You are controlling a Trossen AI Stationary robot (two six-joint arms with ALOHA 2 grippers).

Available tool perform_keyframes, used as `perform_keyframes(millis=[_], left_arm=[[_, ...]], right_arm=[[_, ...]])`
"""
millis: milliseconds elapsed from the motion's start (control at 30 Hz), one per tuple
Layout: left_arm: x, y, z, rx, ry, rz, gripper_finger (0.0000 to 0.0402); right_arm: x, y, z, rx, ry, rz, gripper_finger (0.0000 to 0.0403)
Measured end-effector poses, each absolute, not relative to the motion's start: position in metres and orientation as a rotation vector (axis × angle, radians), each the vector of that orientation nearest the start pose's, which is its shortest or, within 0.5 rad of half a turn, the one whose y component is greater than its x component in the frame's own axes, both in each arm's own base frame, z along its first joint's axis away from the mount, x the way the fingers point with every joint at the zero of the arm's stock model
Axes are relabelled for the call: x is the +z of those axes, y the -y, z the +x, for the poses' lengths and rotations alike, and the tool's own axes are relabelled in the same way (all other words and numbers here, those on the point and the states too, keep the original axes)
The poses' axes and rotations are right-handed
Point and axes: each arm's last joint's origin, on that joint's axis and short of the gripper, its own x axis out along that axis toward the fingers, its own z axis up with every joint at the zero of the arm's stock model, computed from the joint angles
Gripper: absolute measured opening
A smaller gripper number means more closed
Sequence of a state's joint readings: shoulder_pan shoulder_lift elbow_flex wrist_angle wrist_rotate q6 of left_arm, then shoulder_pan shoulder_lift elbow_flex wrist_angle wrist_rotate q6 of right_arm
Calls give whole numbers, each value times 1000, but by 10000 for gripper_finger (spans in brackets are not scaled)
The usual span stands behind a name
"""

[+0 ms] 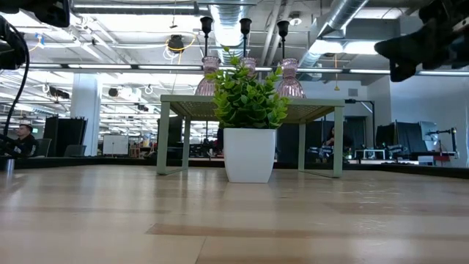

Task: Pick & Place candle stick holders
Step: Return to Home Position

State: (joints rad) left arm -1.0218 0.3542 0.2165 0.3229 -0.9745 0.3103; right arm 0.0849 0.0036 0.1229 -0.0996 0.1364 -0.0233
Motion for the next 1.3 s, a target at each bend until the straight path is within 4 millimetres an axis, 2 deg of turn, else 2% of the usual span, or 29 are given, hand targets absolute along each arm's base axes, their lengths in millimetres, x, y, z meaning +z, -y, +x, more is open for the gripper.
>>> perform_keyframes(millis=[267,667,867,1033,1300], left_arm=[[237,78,76,-31,111,144,5],[238,78,76,-37,116,138,5],[238,78,76,-37,118,134,5],[239,78,75,-37,124,110,5],[240,77,75,-37,128,93,5]], right_arm=[[170,-4,97,-50,26,-31,0],[169,-5,97,-29,28,-34,0],[167,-9,97,97,10,-64,0],[167,-7,97,68,11,-107,0],[169,1,97,-81,15,-138,0]])
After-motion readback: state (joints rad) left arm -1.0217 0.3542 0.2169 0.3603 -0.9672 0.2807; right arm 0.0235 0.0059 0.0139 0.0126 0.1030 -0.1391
